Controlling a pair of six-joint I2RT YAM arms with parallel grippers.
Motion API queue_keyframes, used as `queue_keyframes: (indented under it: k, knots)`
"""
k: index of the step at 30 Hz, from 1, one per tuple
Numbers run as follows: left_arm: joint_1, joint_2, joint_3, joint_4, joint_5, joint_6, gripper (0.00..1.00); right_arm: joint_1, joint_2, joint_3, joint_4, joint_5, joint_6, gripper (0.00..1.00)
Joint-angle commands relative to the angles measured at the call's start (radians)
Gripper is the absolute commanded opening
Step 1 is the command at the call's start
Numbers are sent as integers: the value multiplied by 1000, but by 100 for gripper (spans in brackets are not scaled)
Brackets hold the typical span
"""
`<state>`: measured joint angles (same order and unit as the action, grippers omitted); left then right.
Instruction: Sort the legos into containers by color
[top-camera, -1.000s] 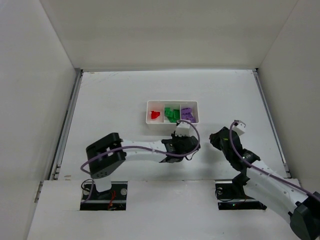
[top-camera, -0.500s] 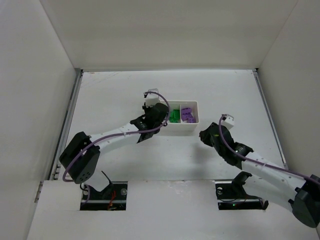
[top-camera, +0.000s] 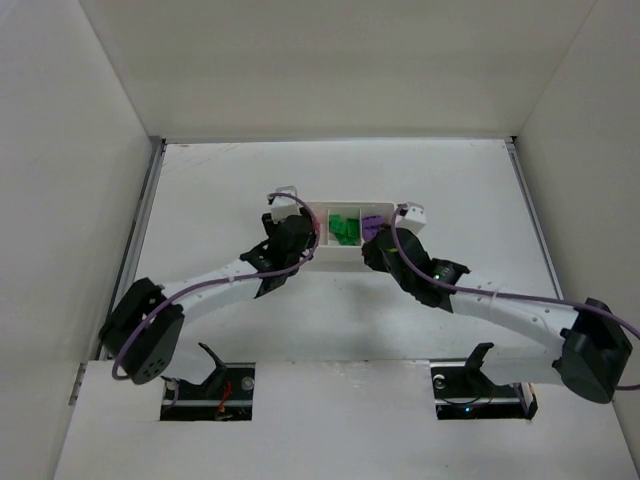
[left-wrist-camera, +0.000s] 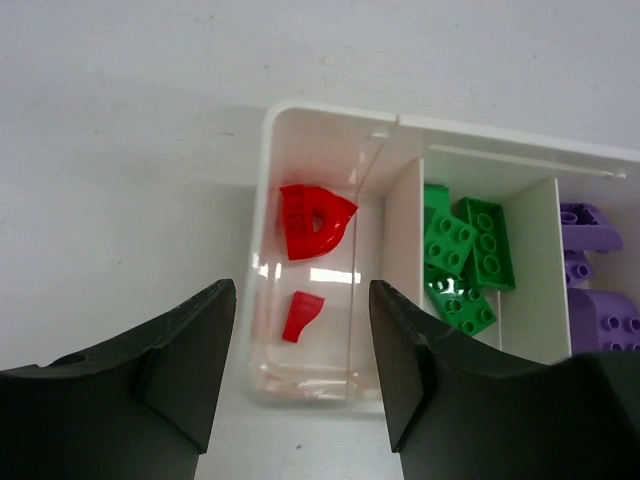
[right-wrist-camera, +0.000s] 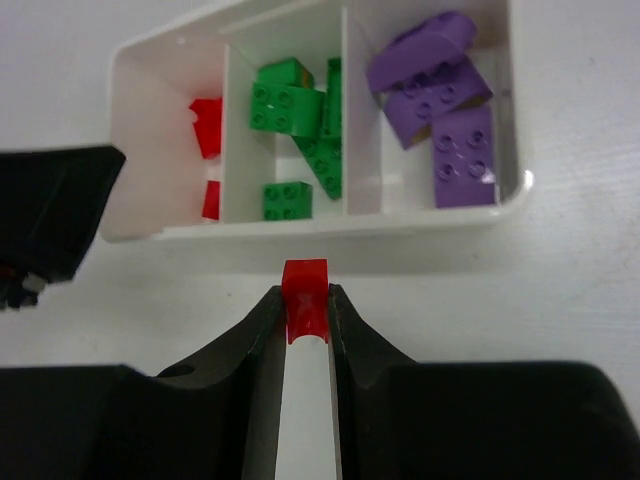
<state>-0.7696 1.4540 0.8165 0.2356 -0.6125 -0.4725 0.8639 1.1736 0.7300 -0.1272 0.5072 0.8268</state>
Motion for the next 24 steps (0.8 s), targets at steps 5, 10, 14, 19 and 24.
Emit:
queue_keyframes:
  k: [5,10,14,19,24]
  knots:
    - [103,-312,-272,62,-6,-167,62,20,224,250,146,-48,-110,23]
    - [206,-438,-422,88,3,-216,72,27,417,423,166,-76,-155,23]
    - [269,-468,-477,125,59,-212,87,27,546,545,152,-95,-181,23]
    - [284,-463,-510,177,80,-189,100,16,646,650,120,-90,-181,40]
    - [292,-443,-505,180,77,-181,100,10,589,645,120,-75,-186,58]
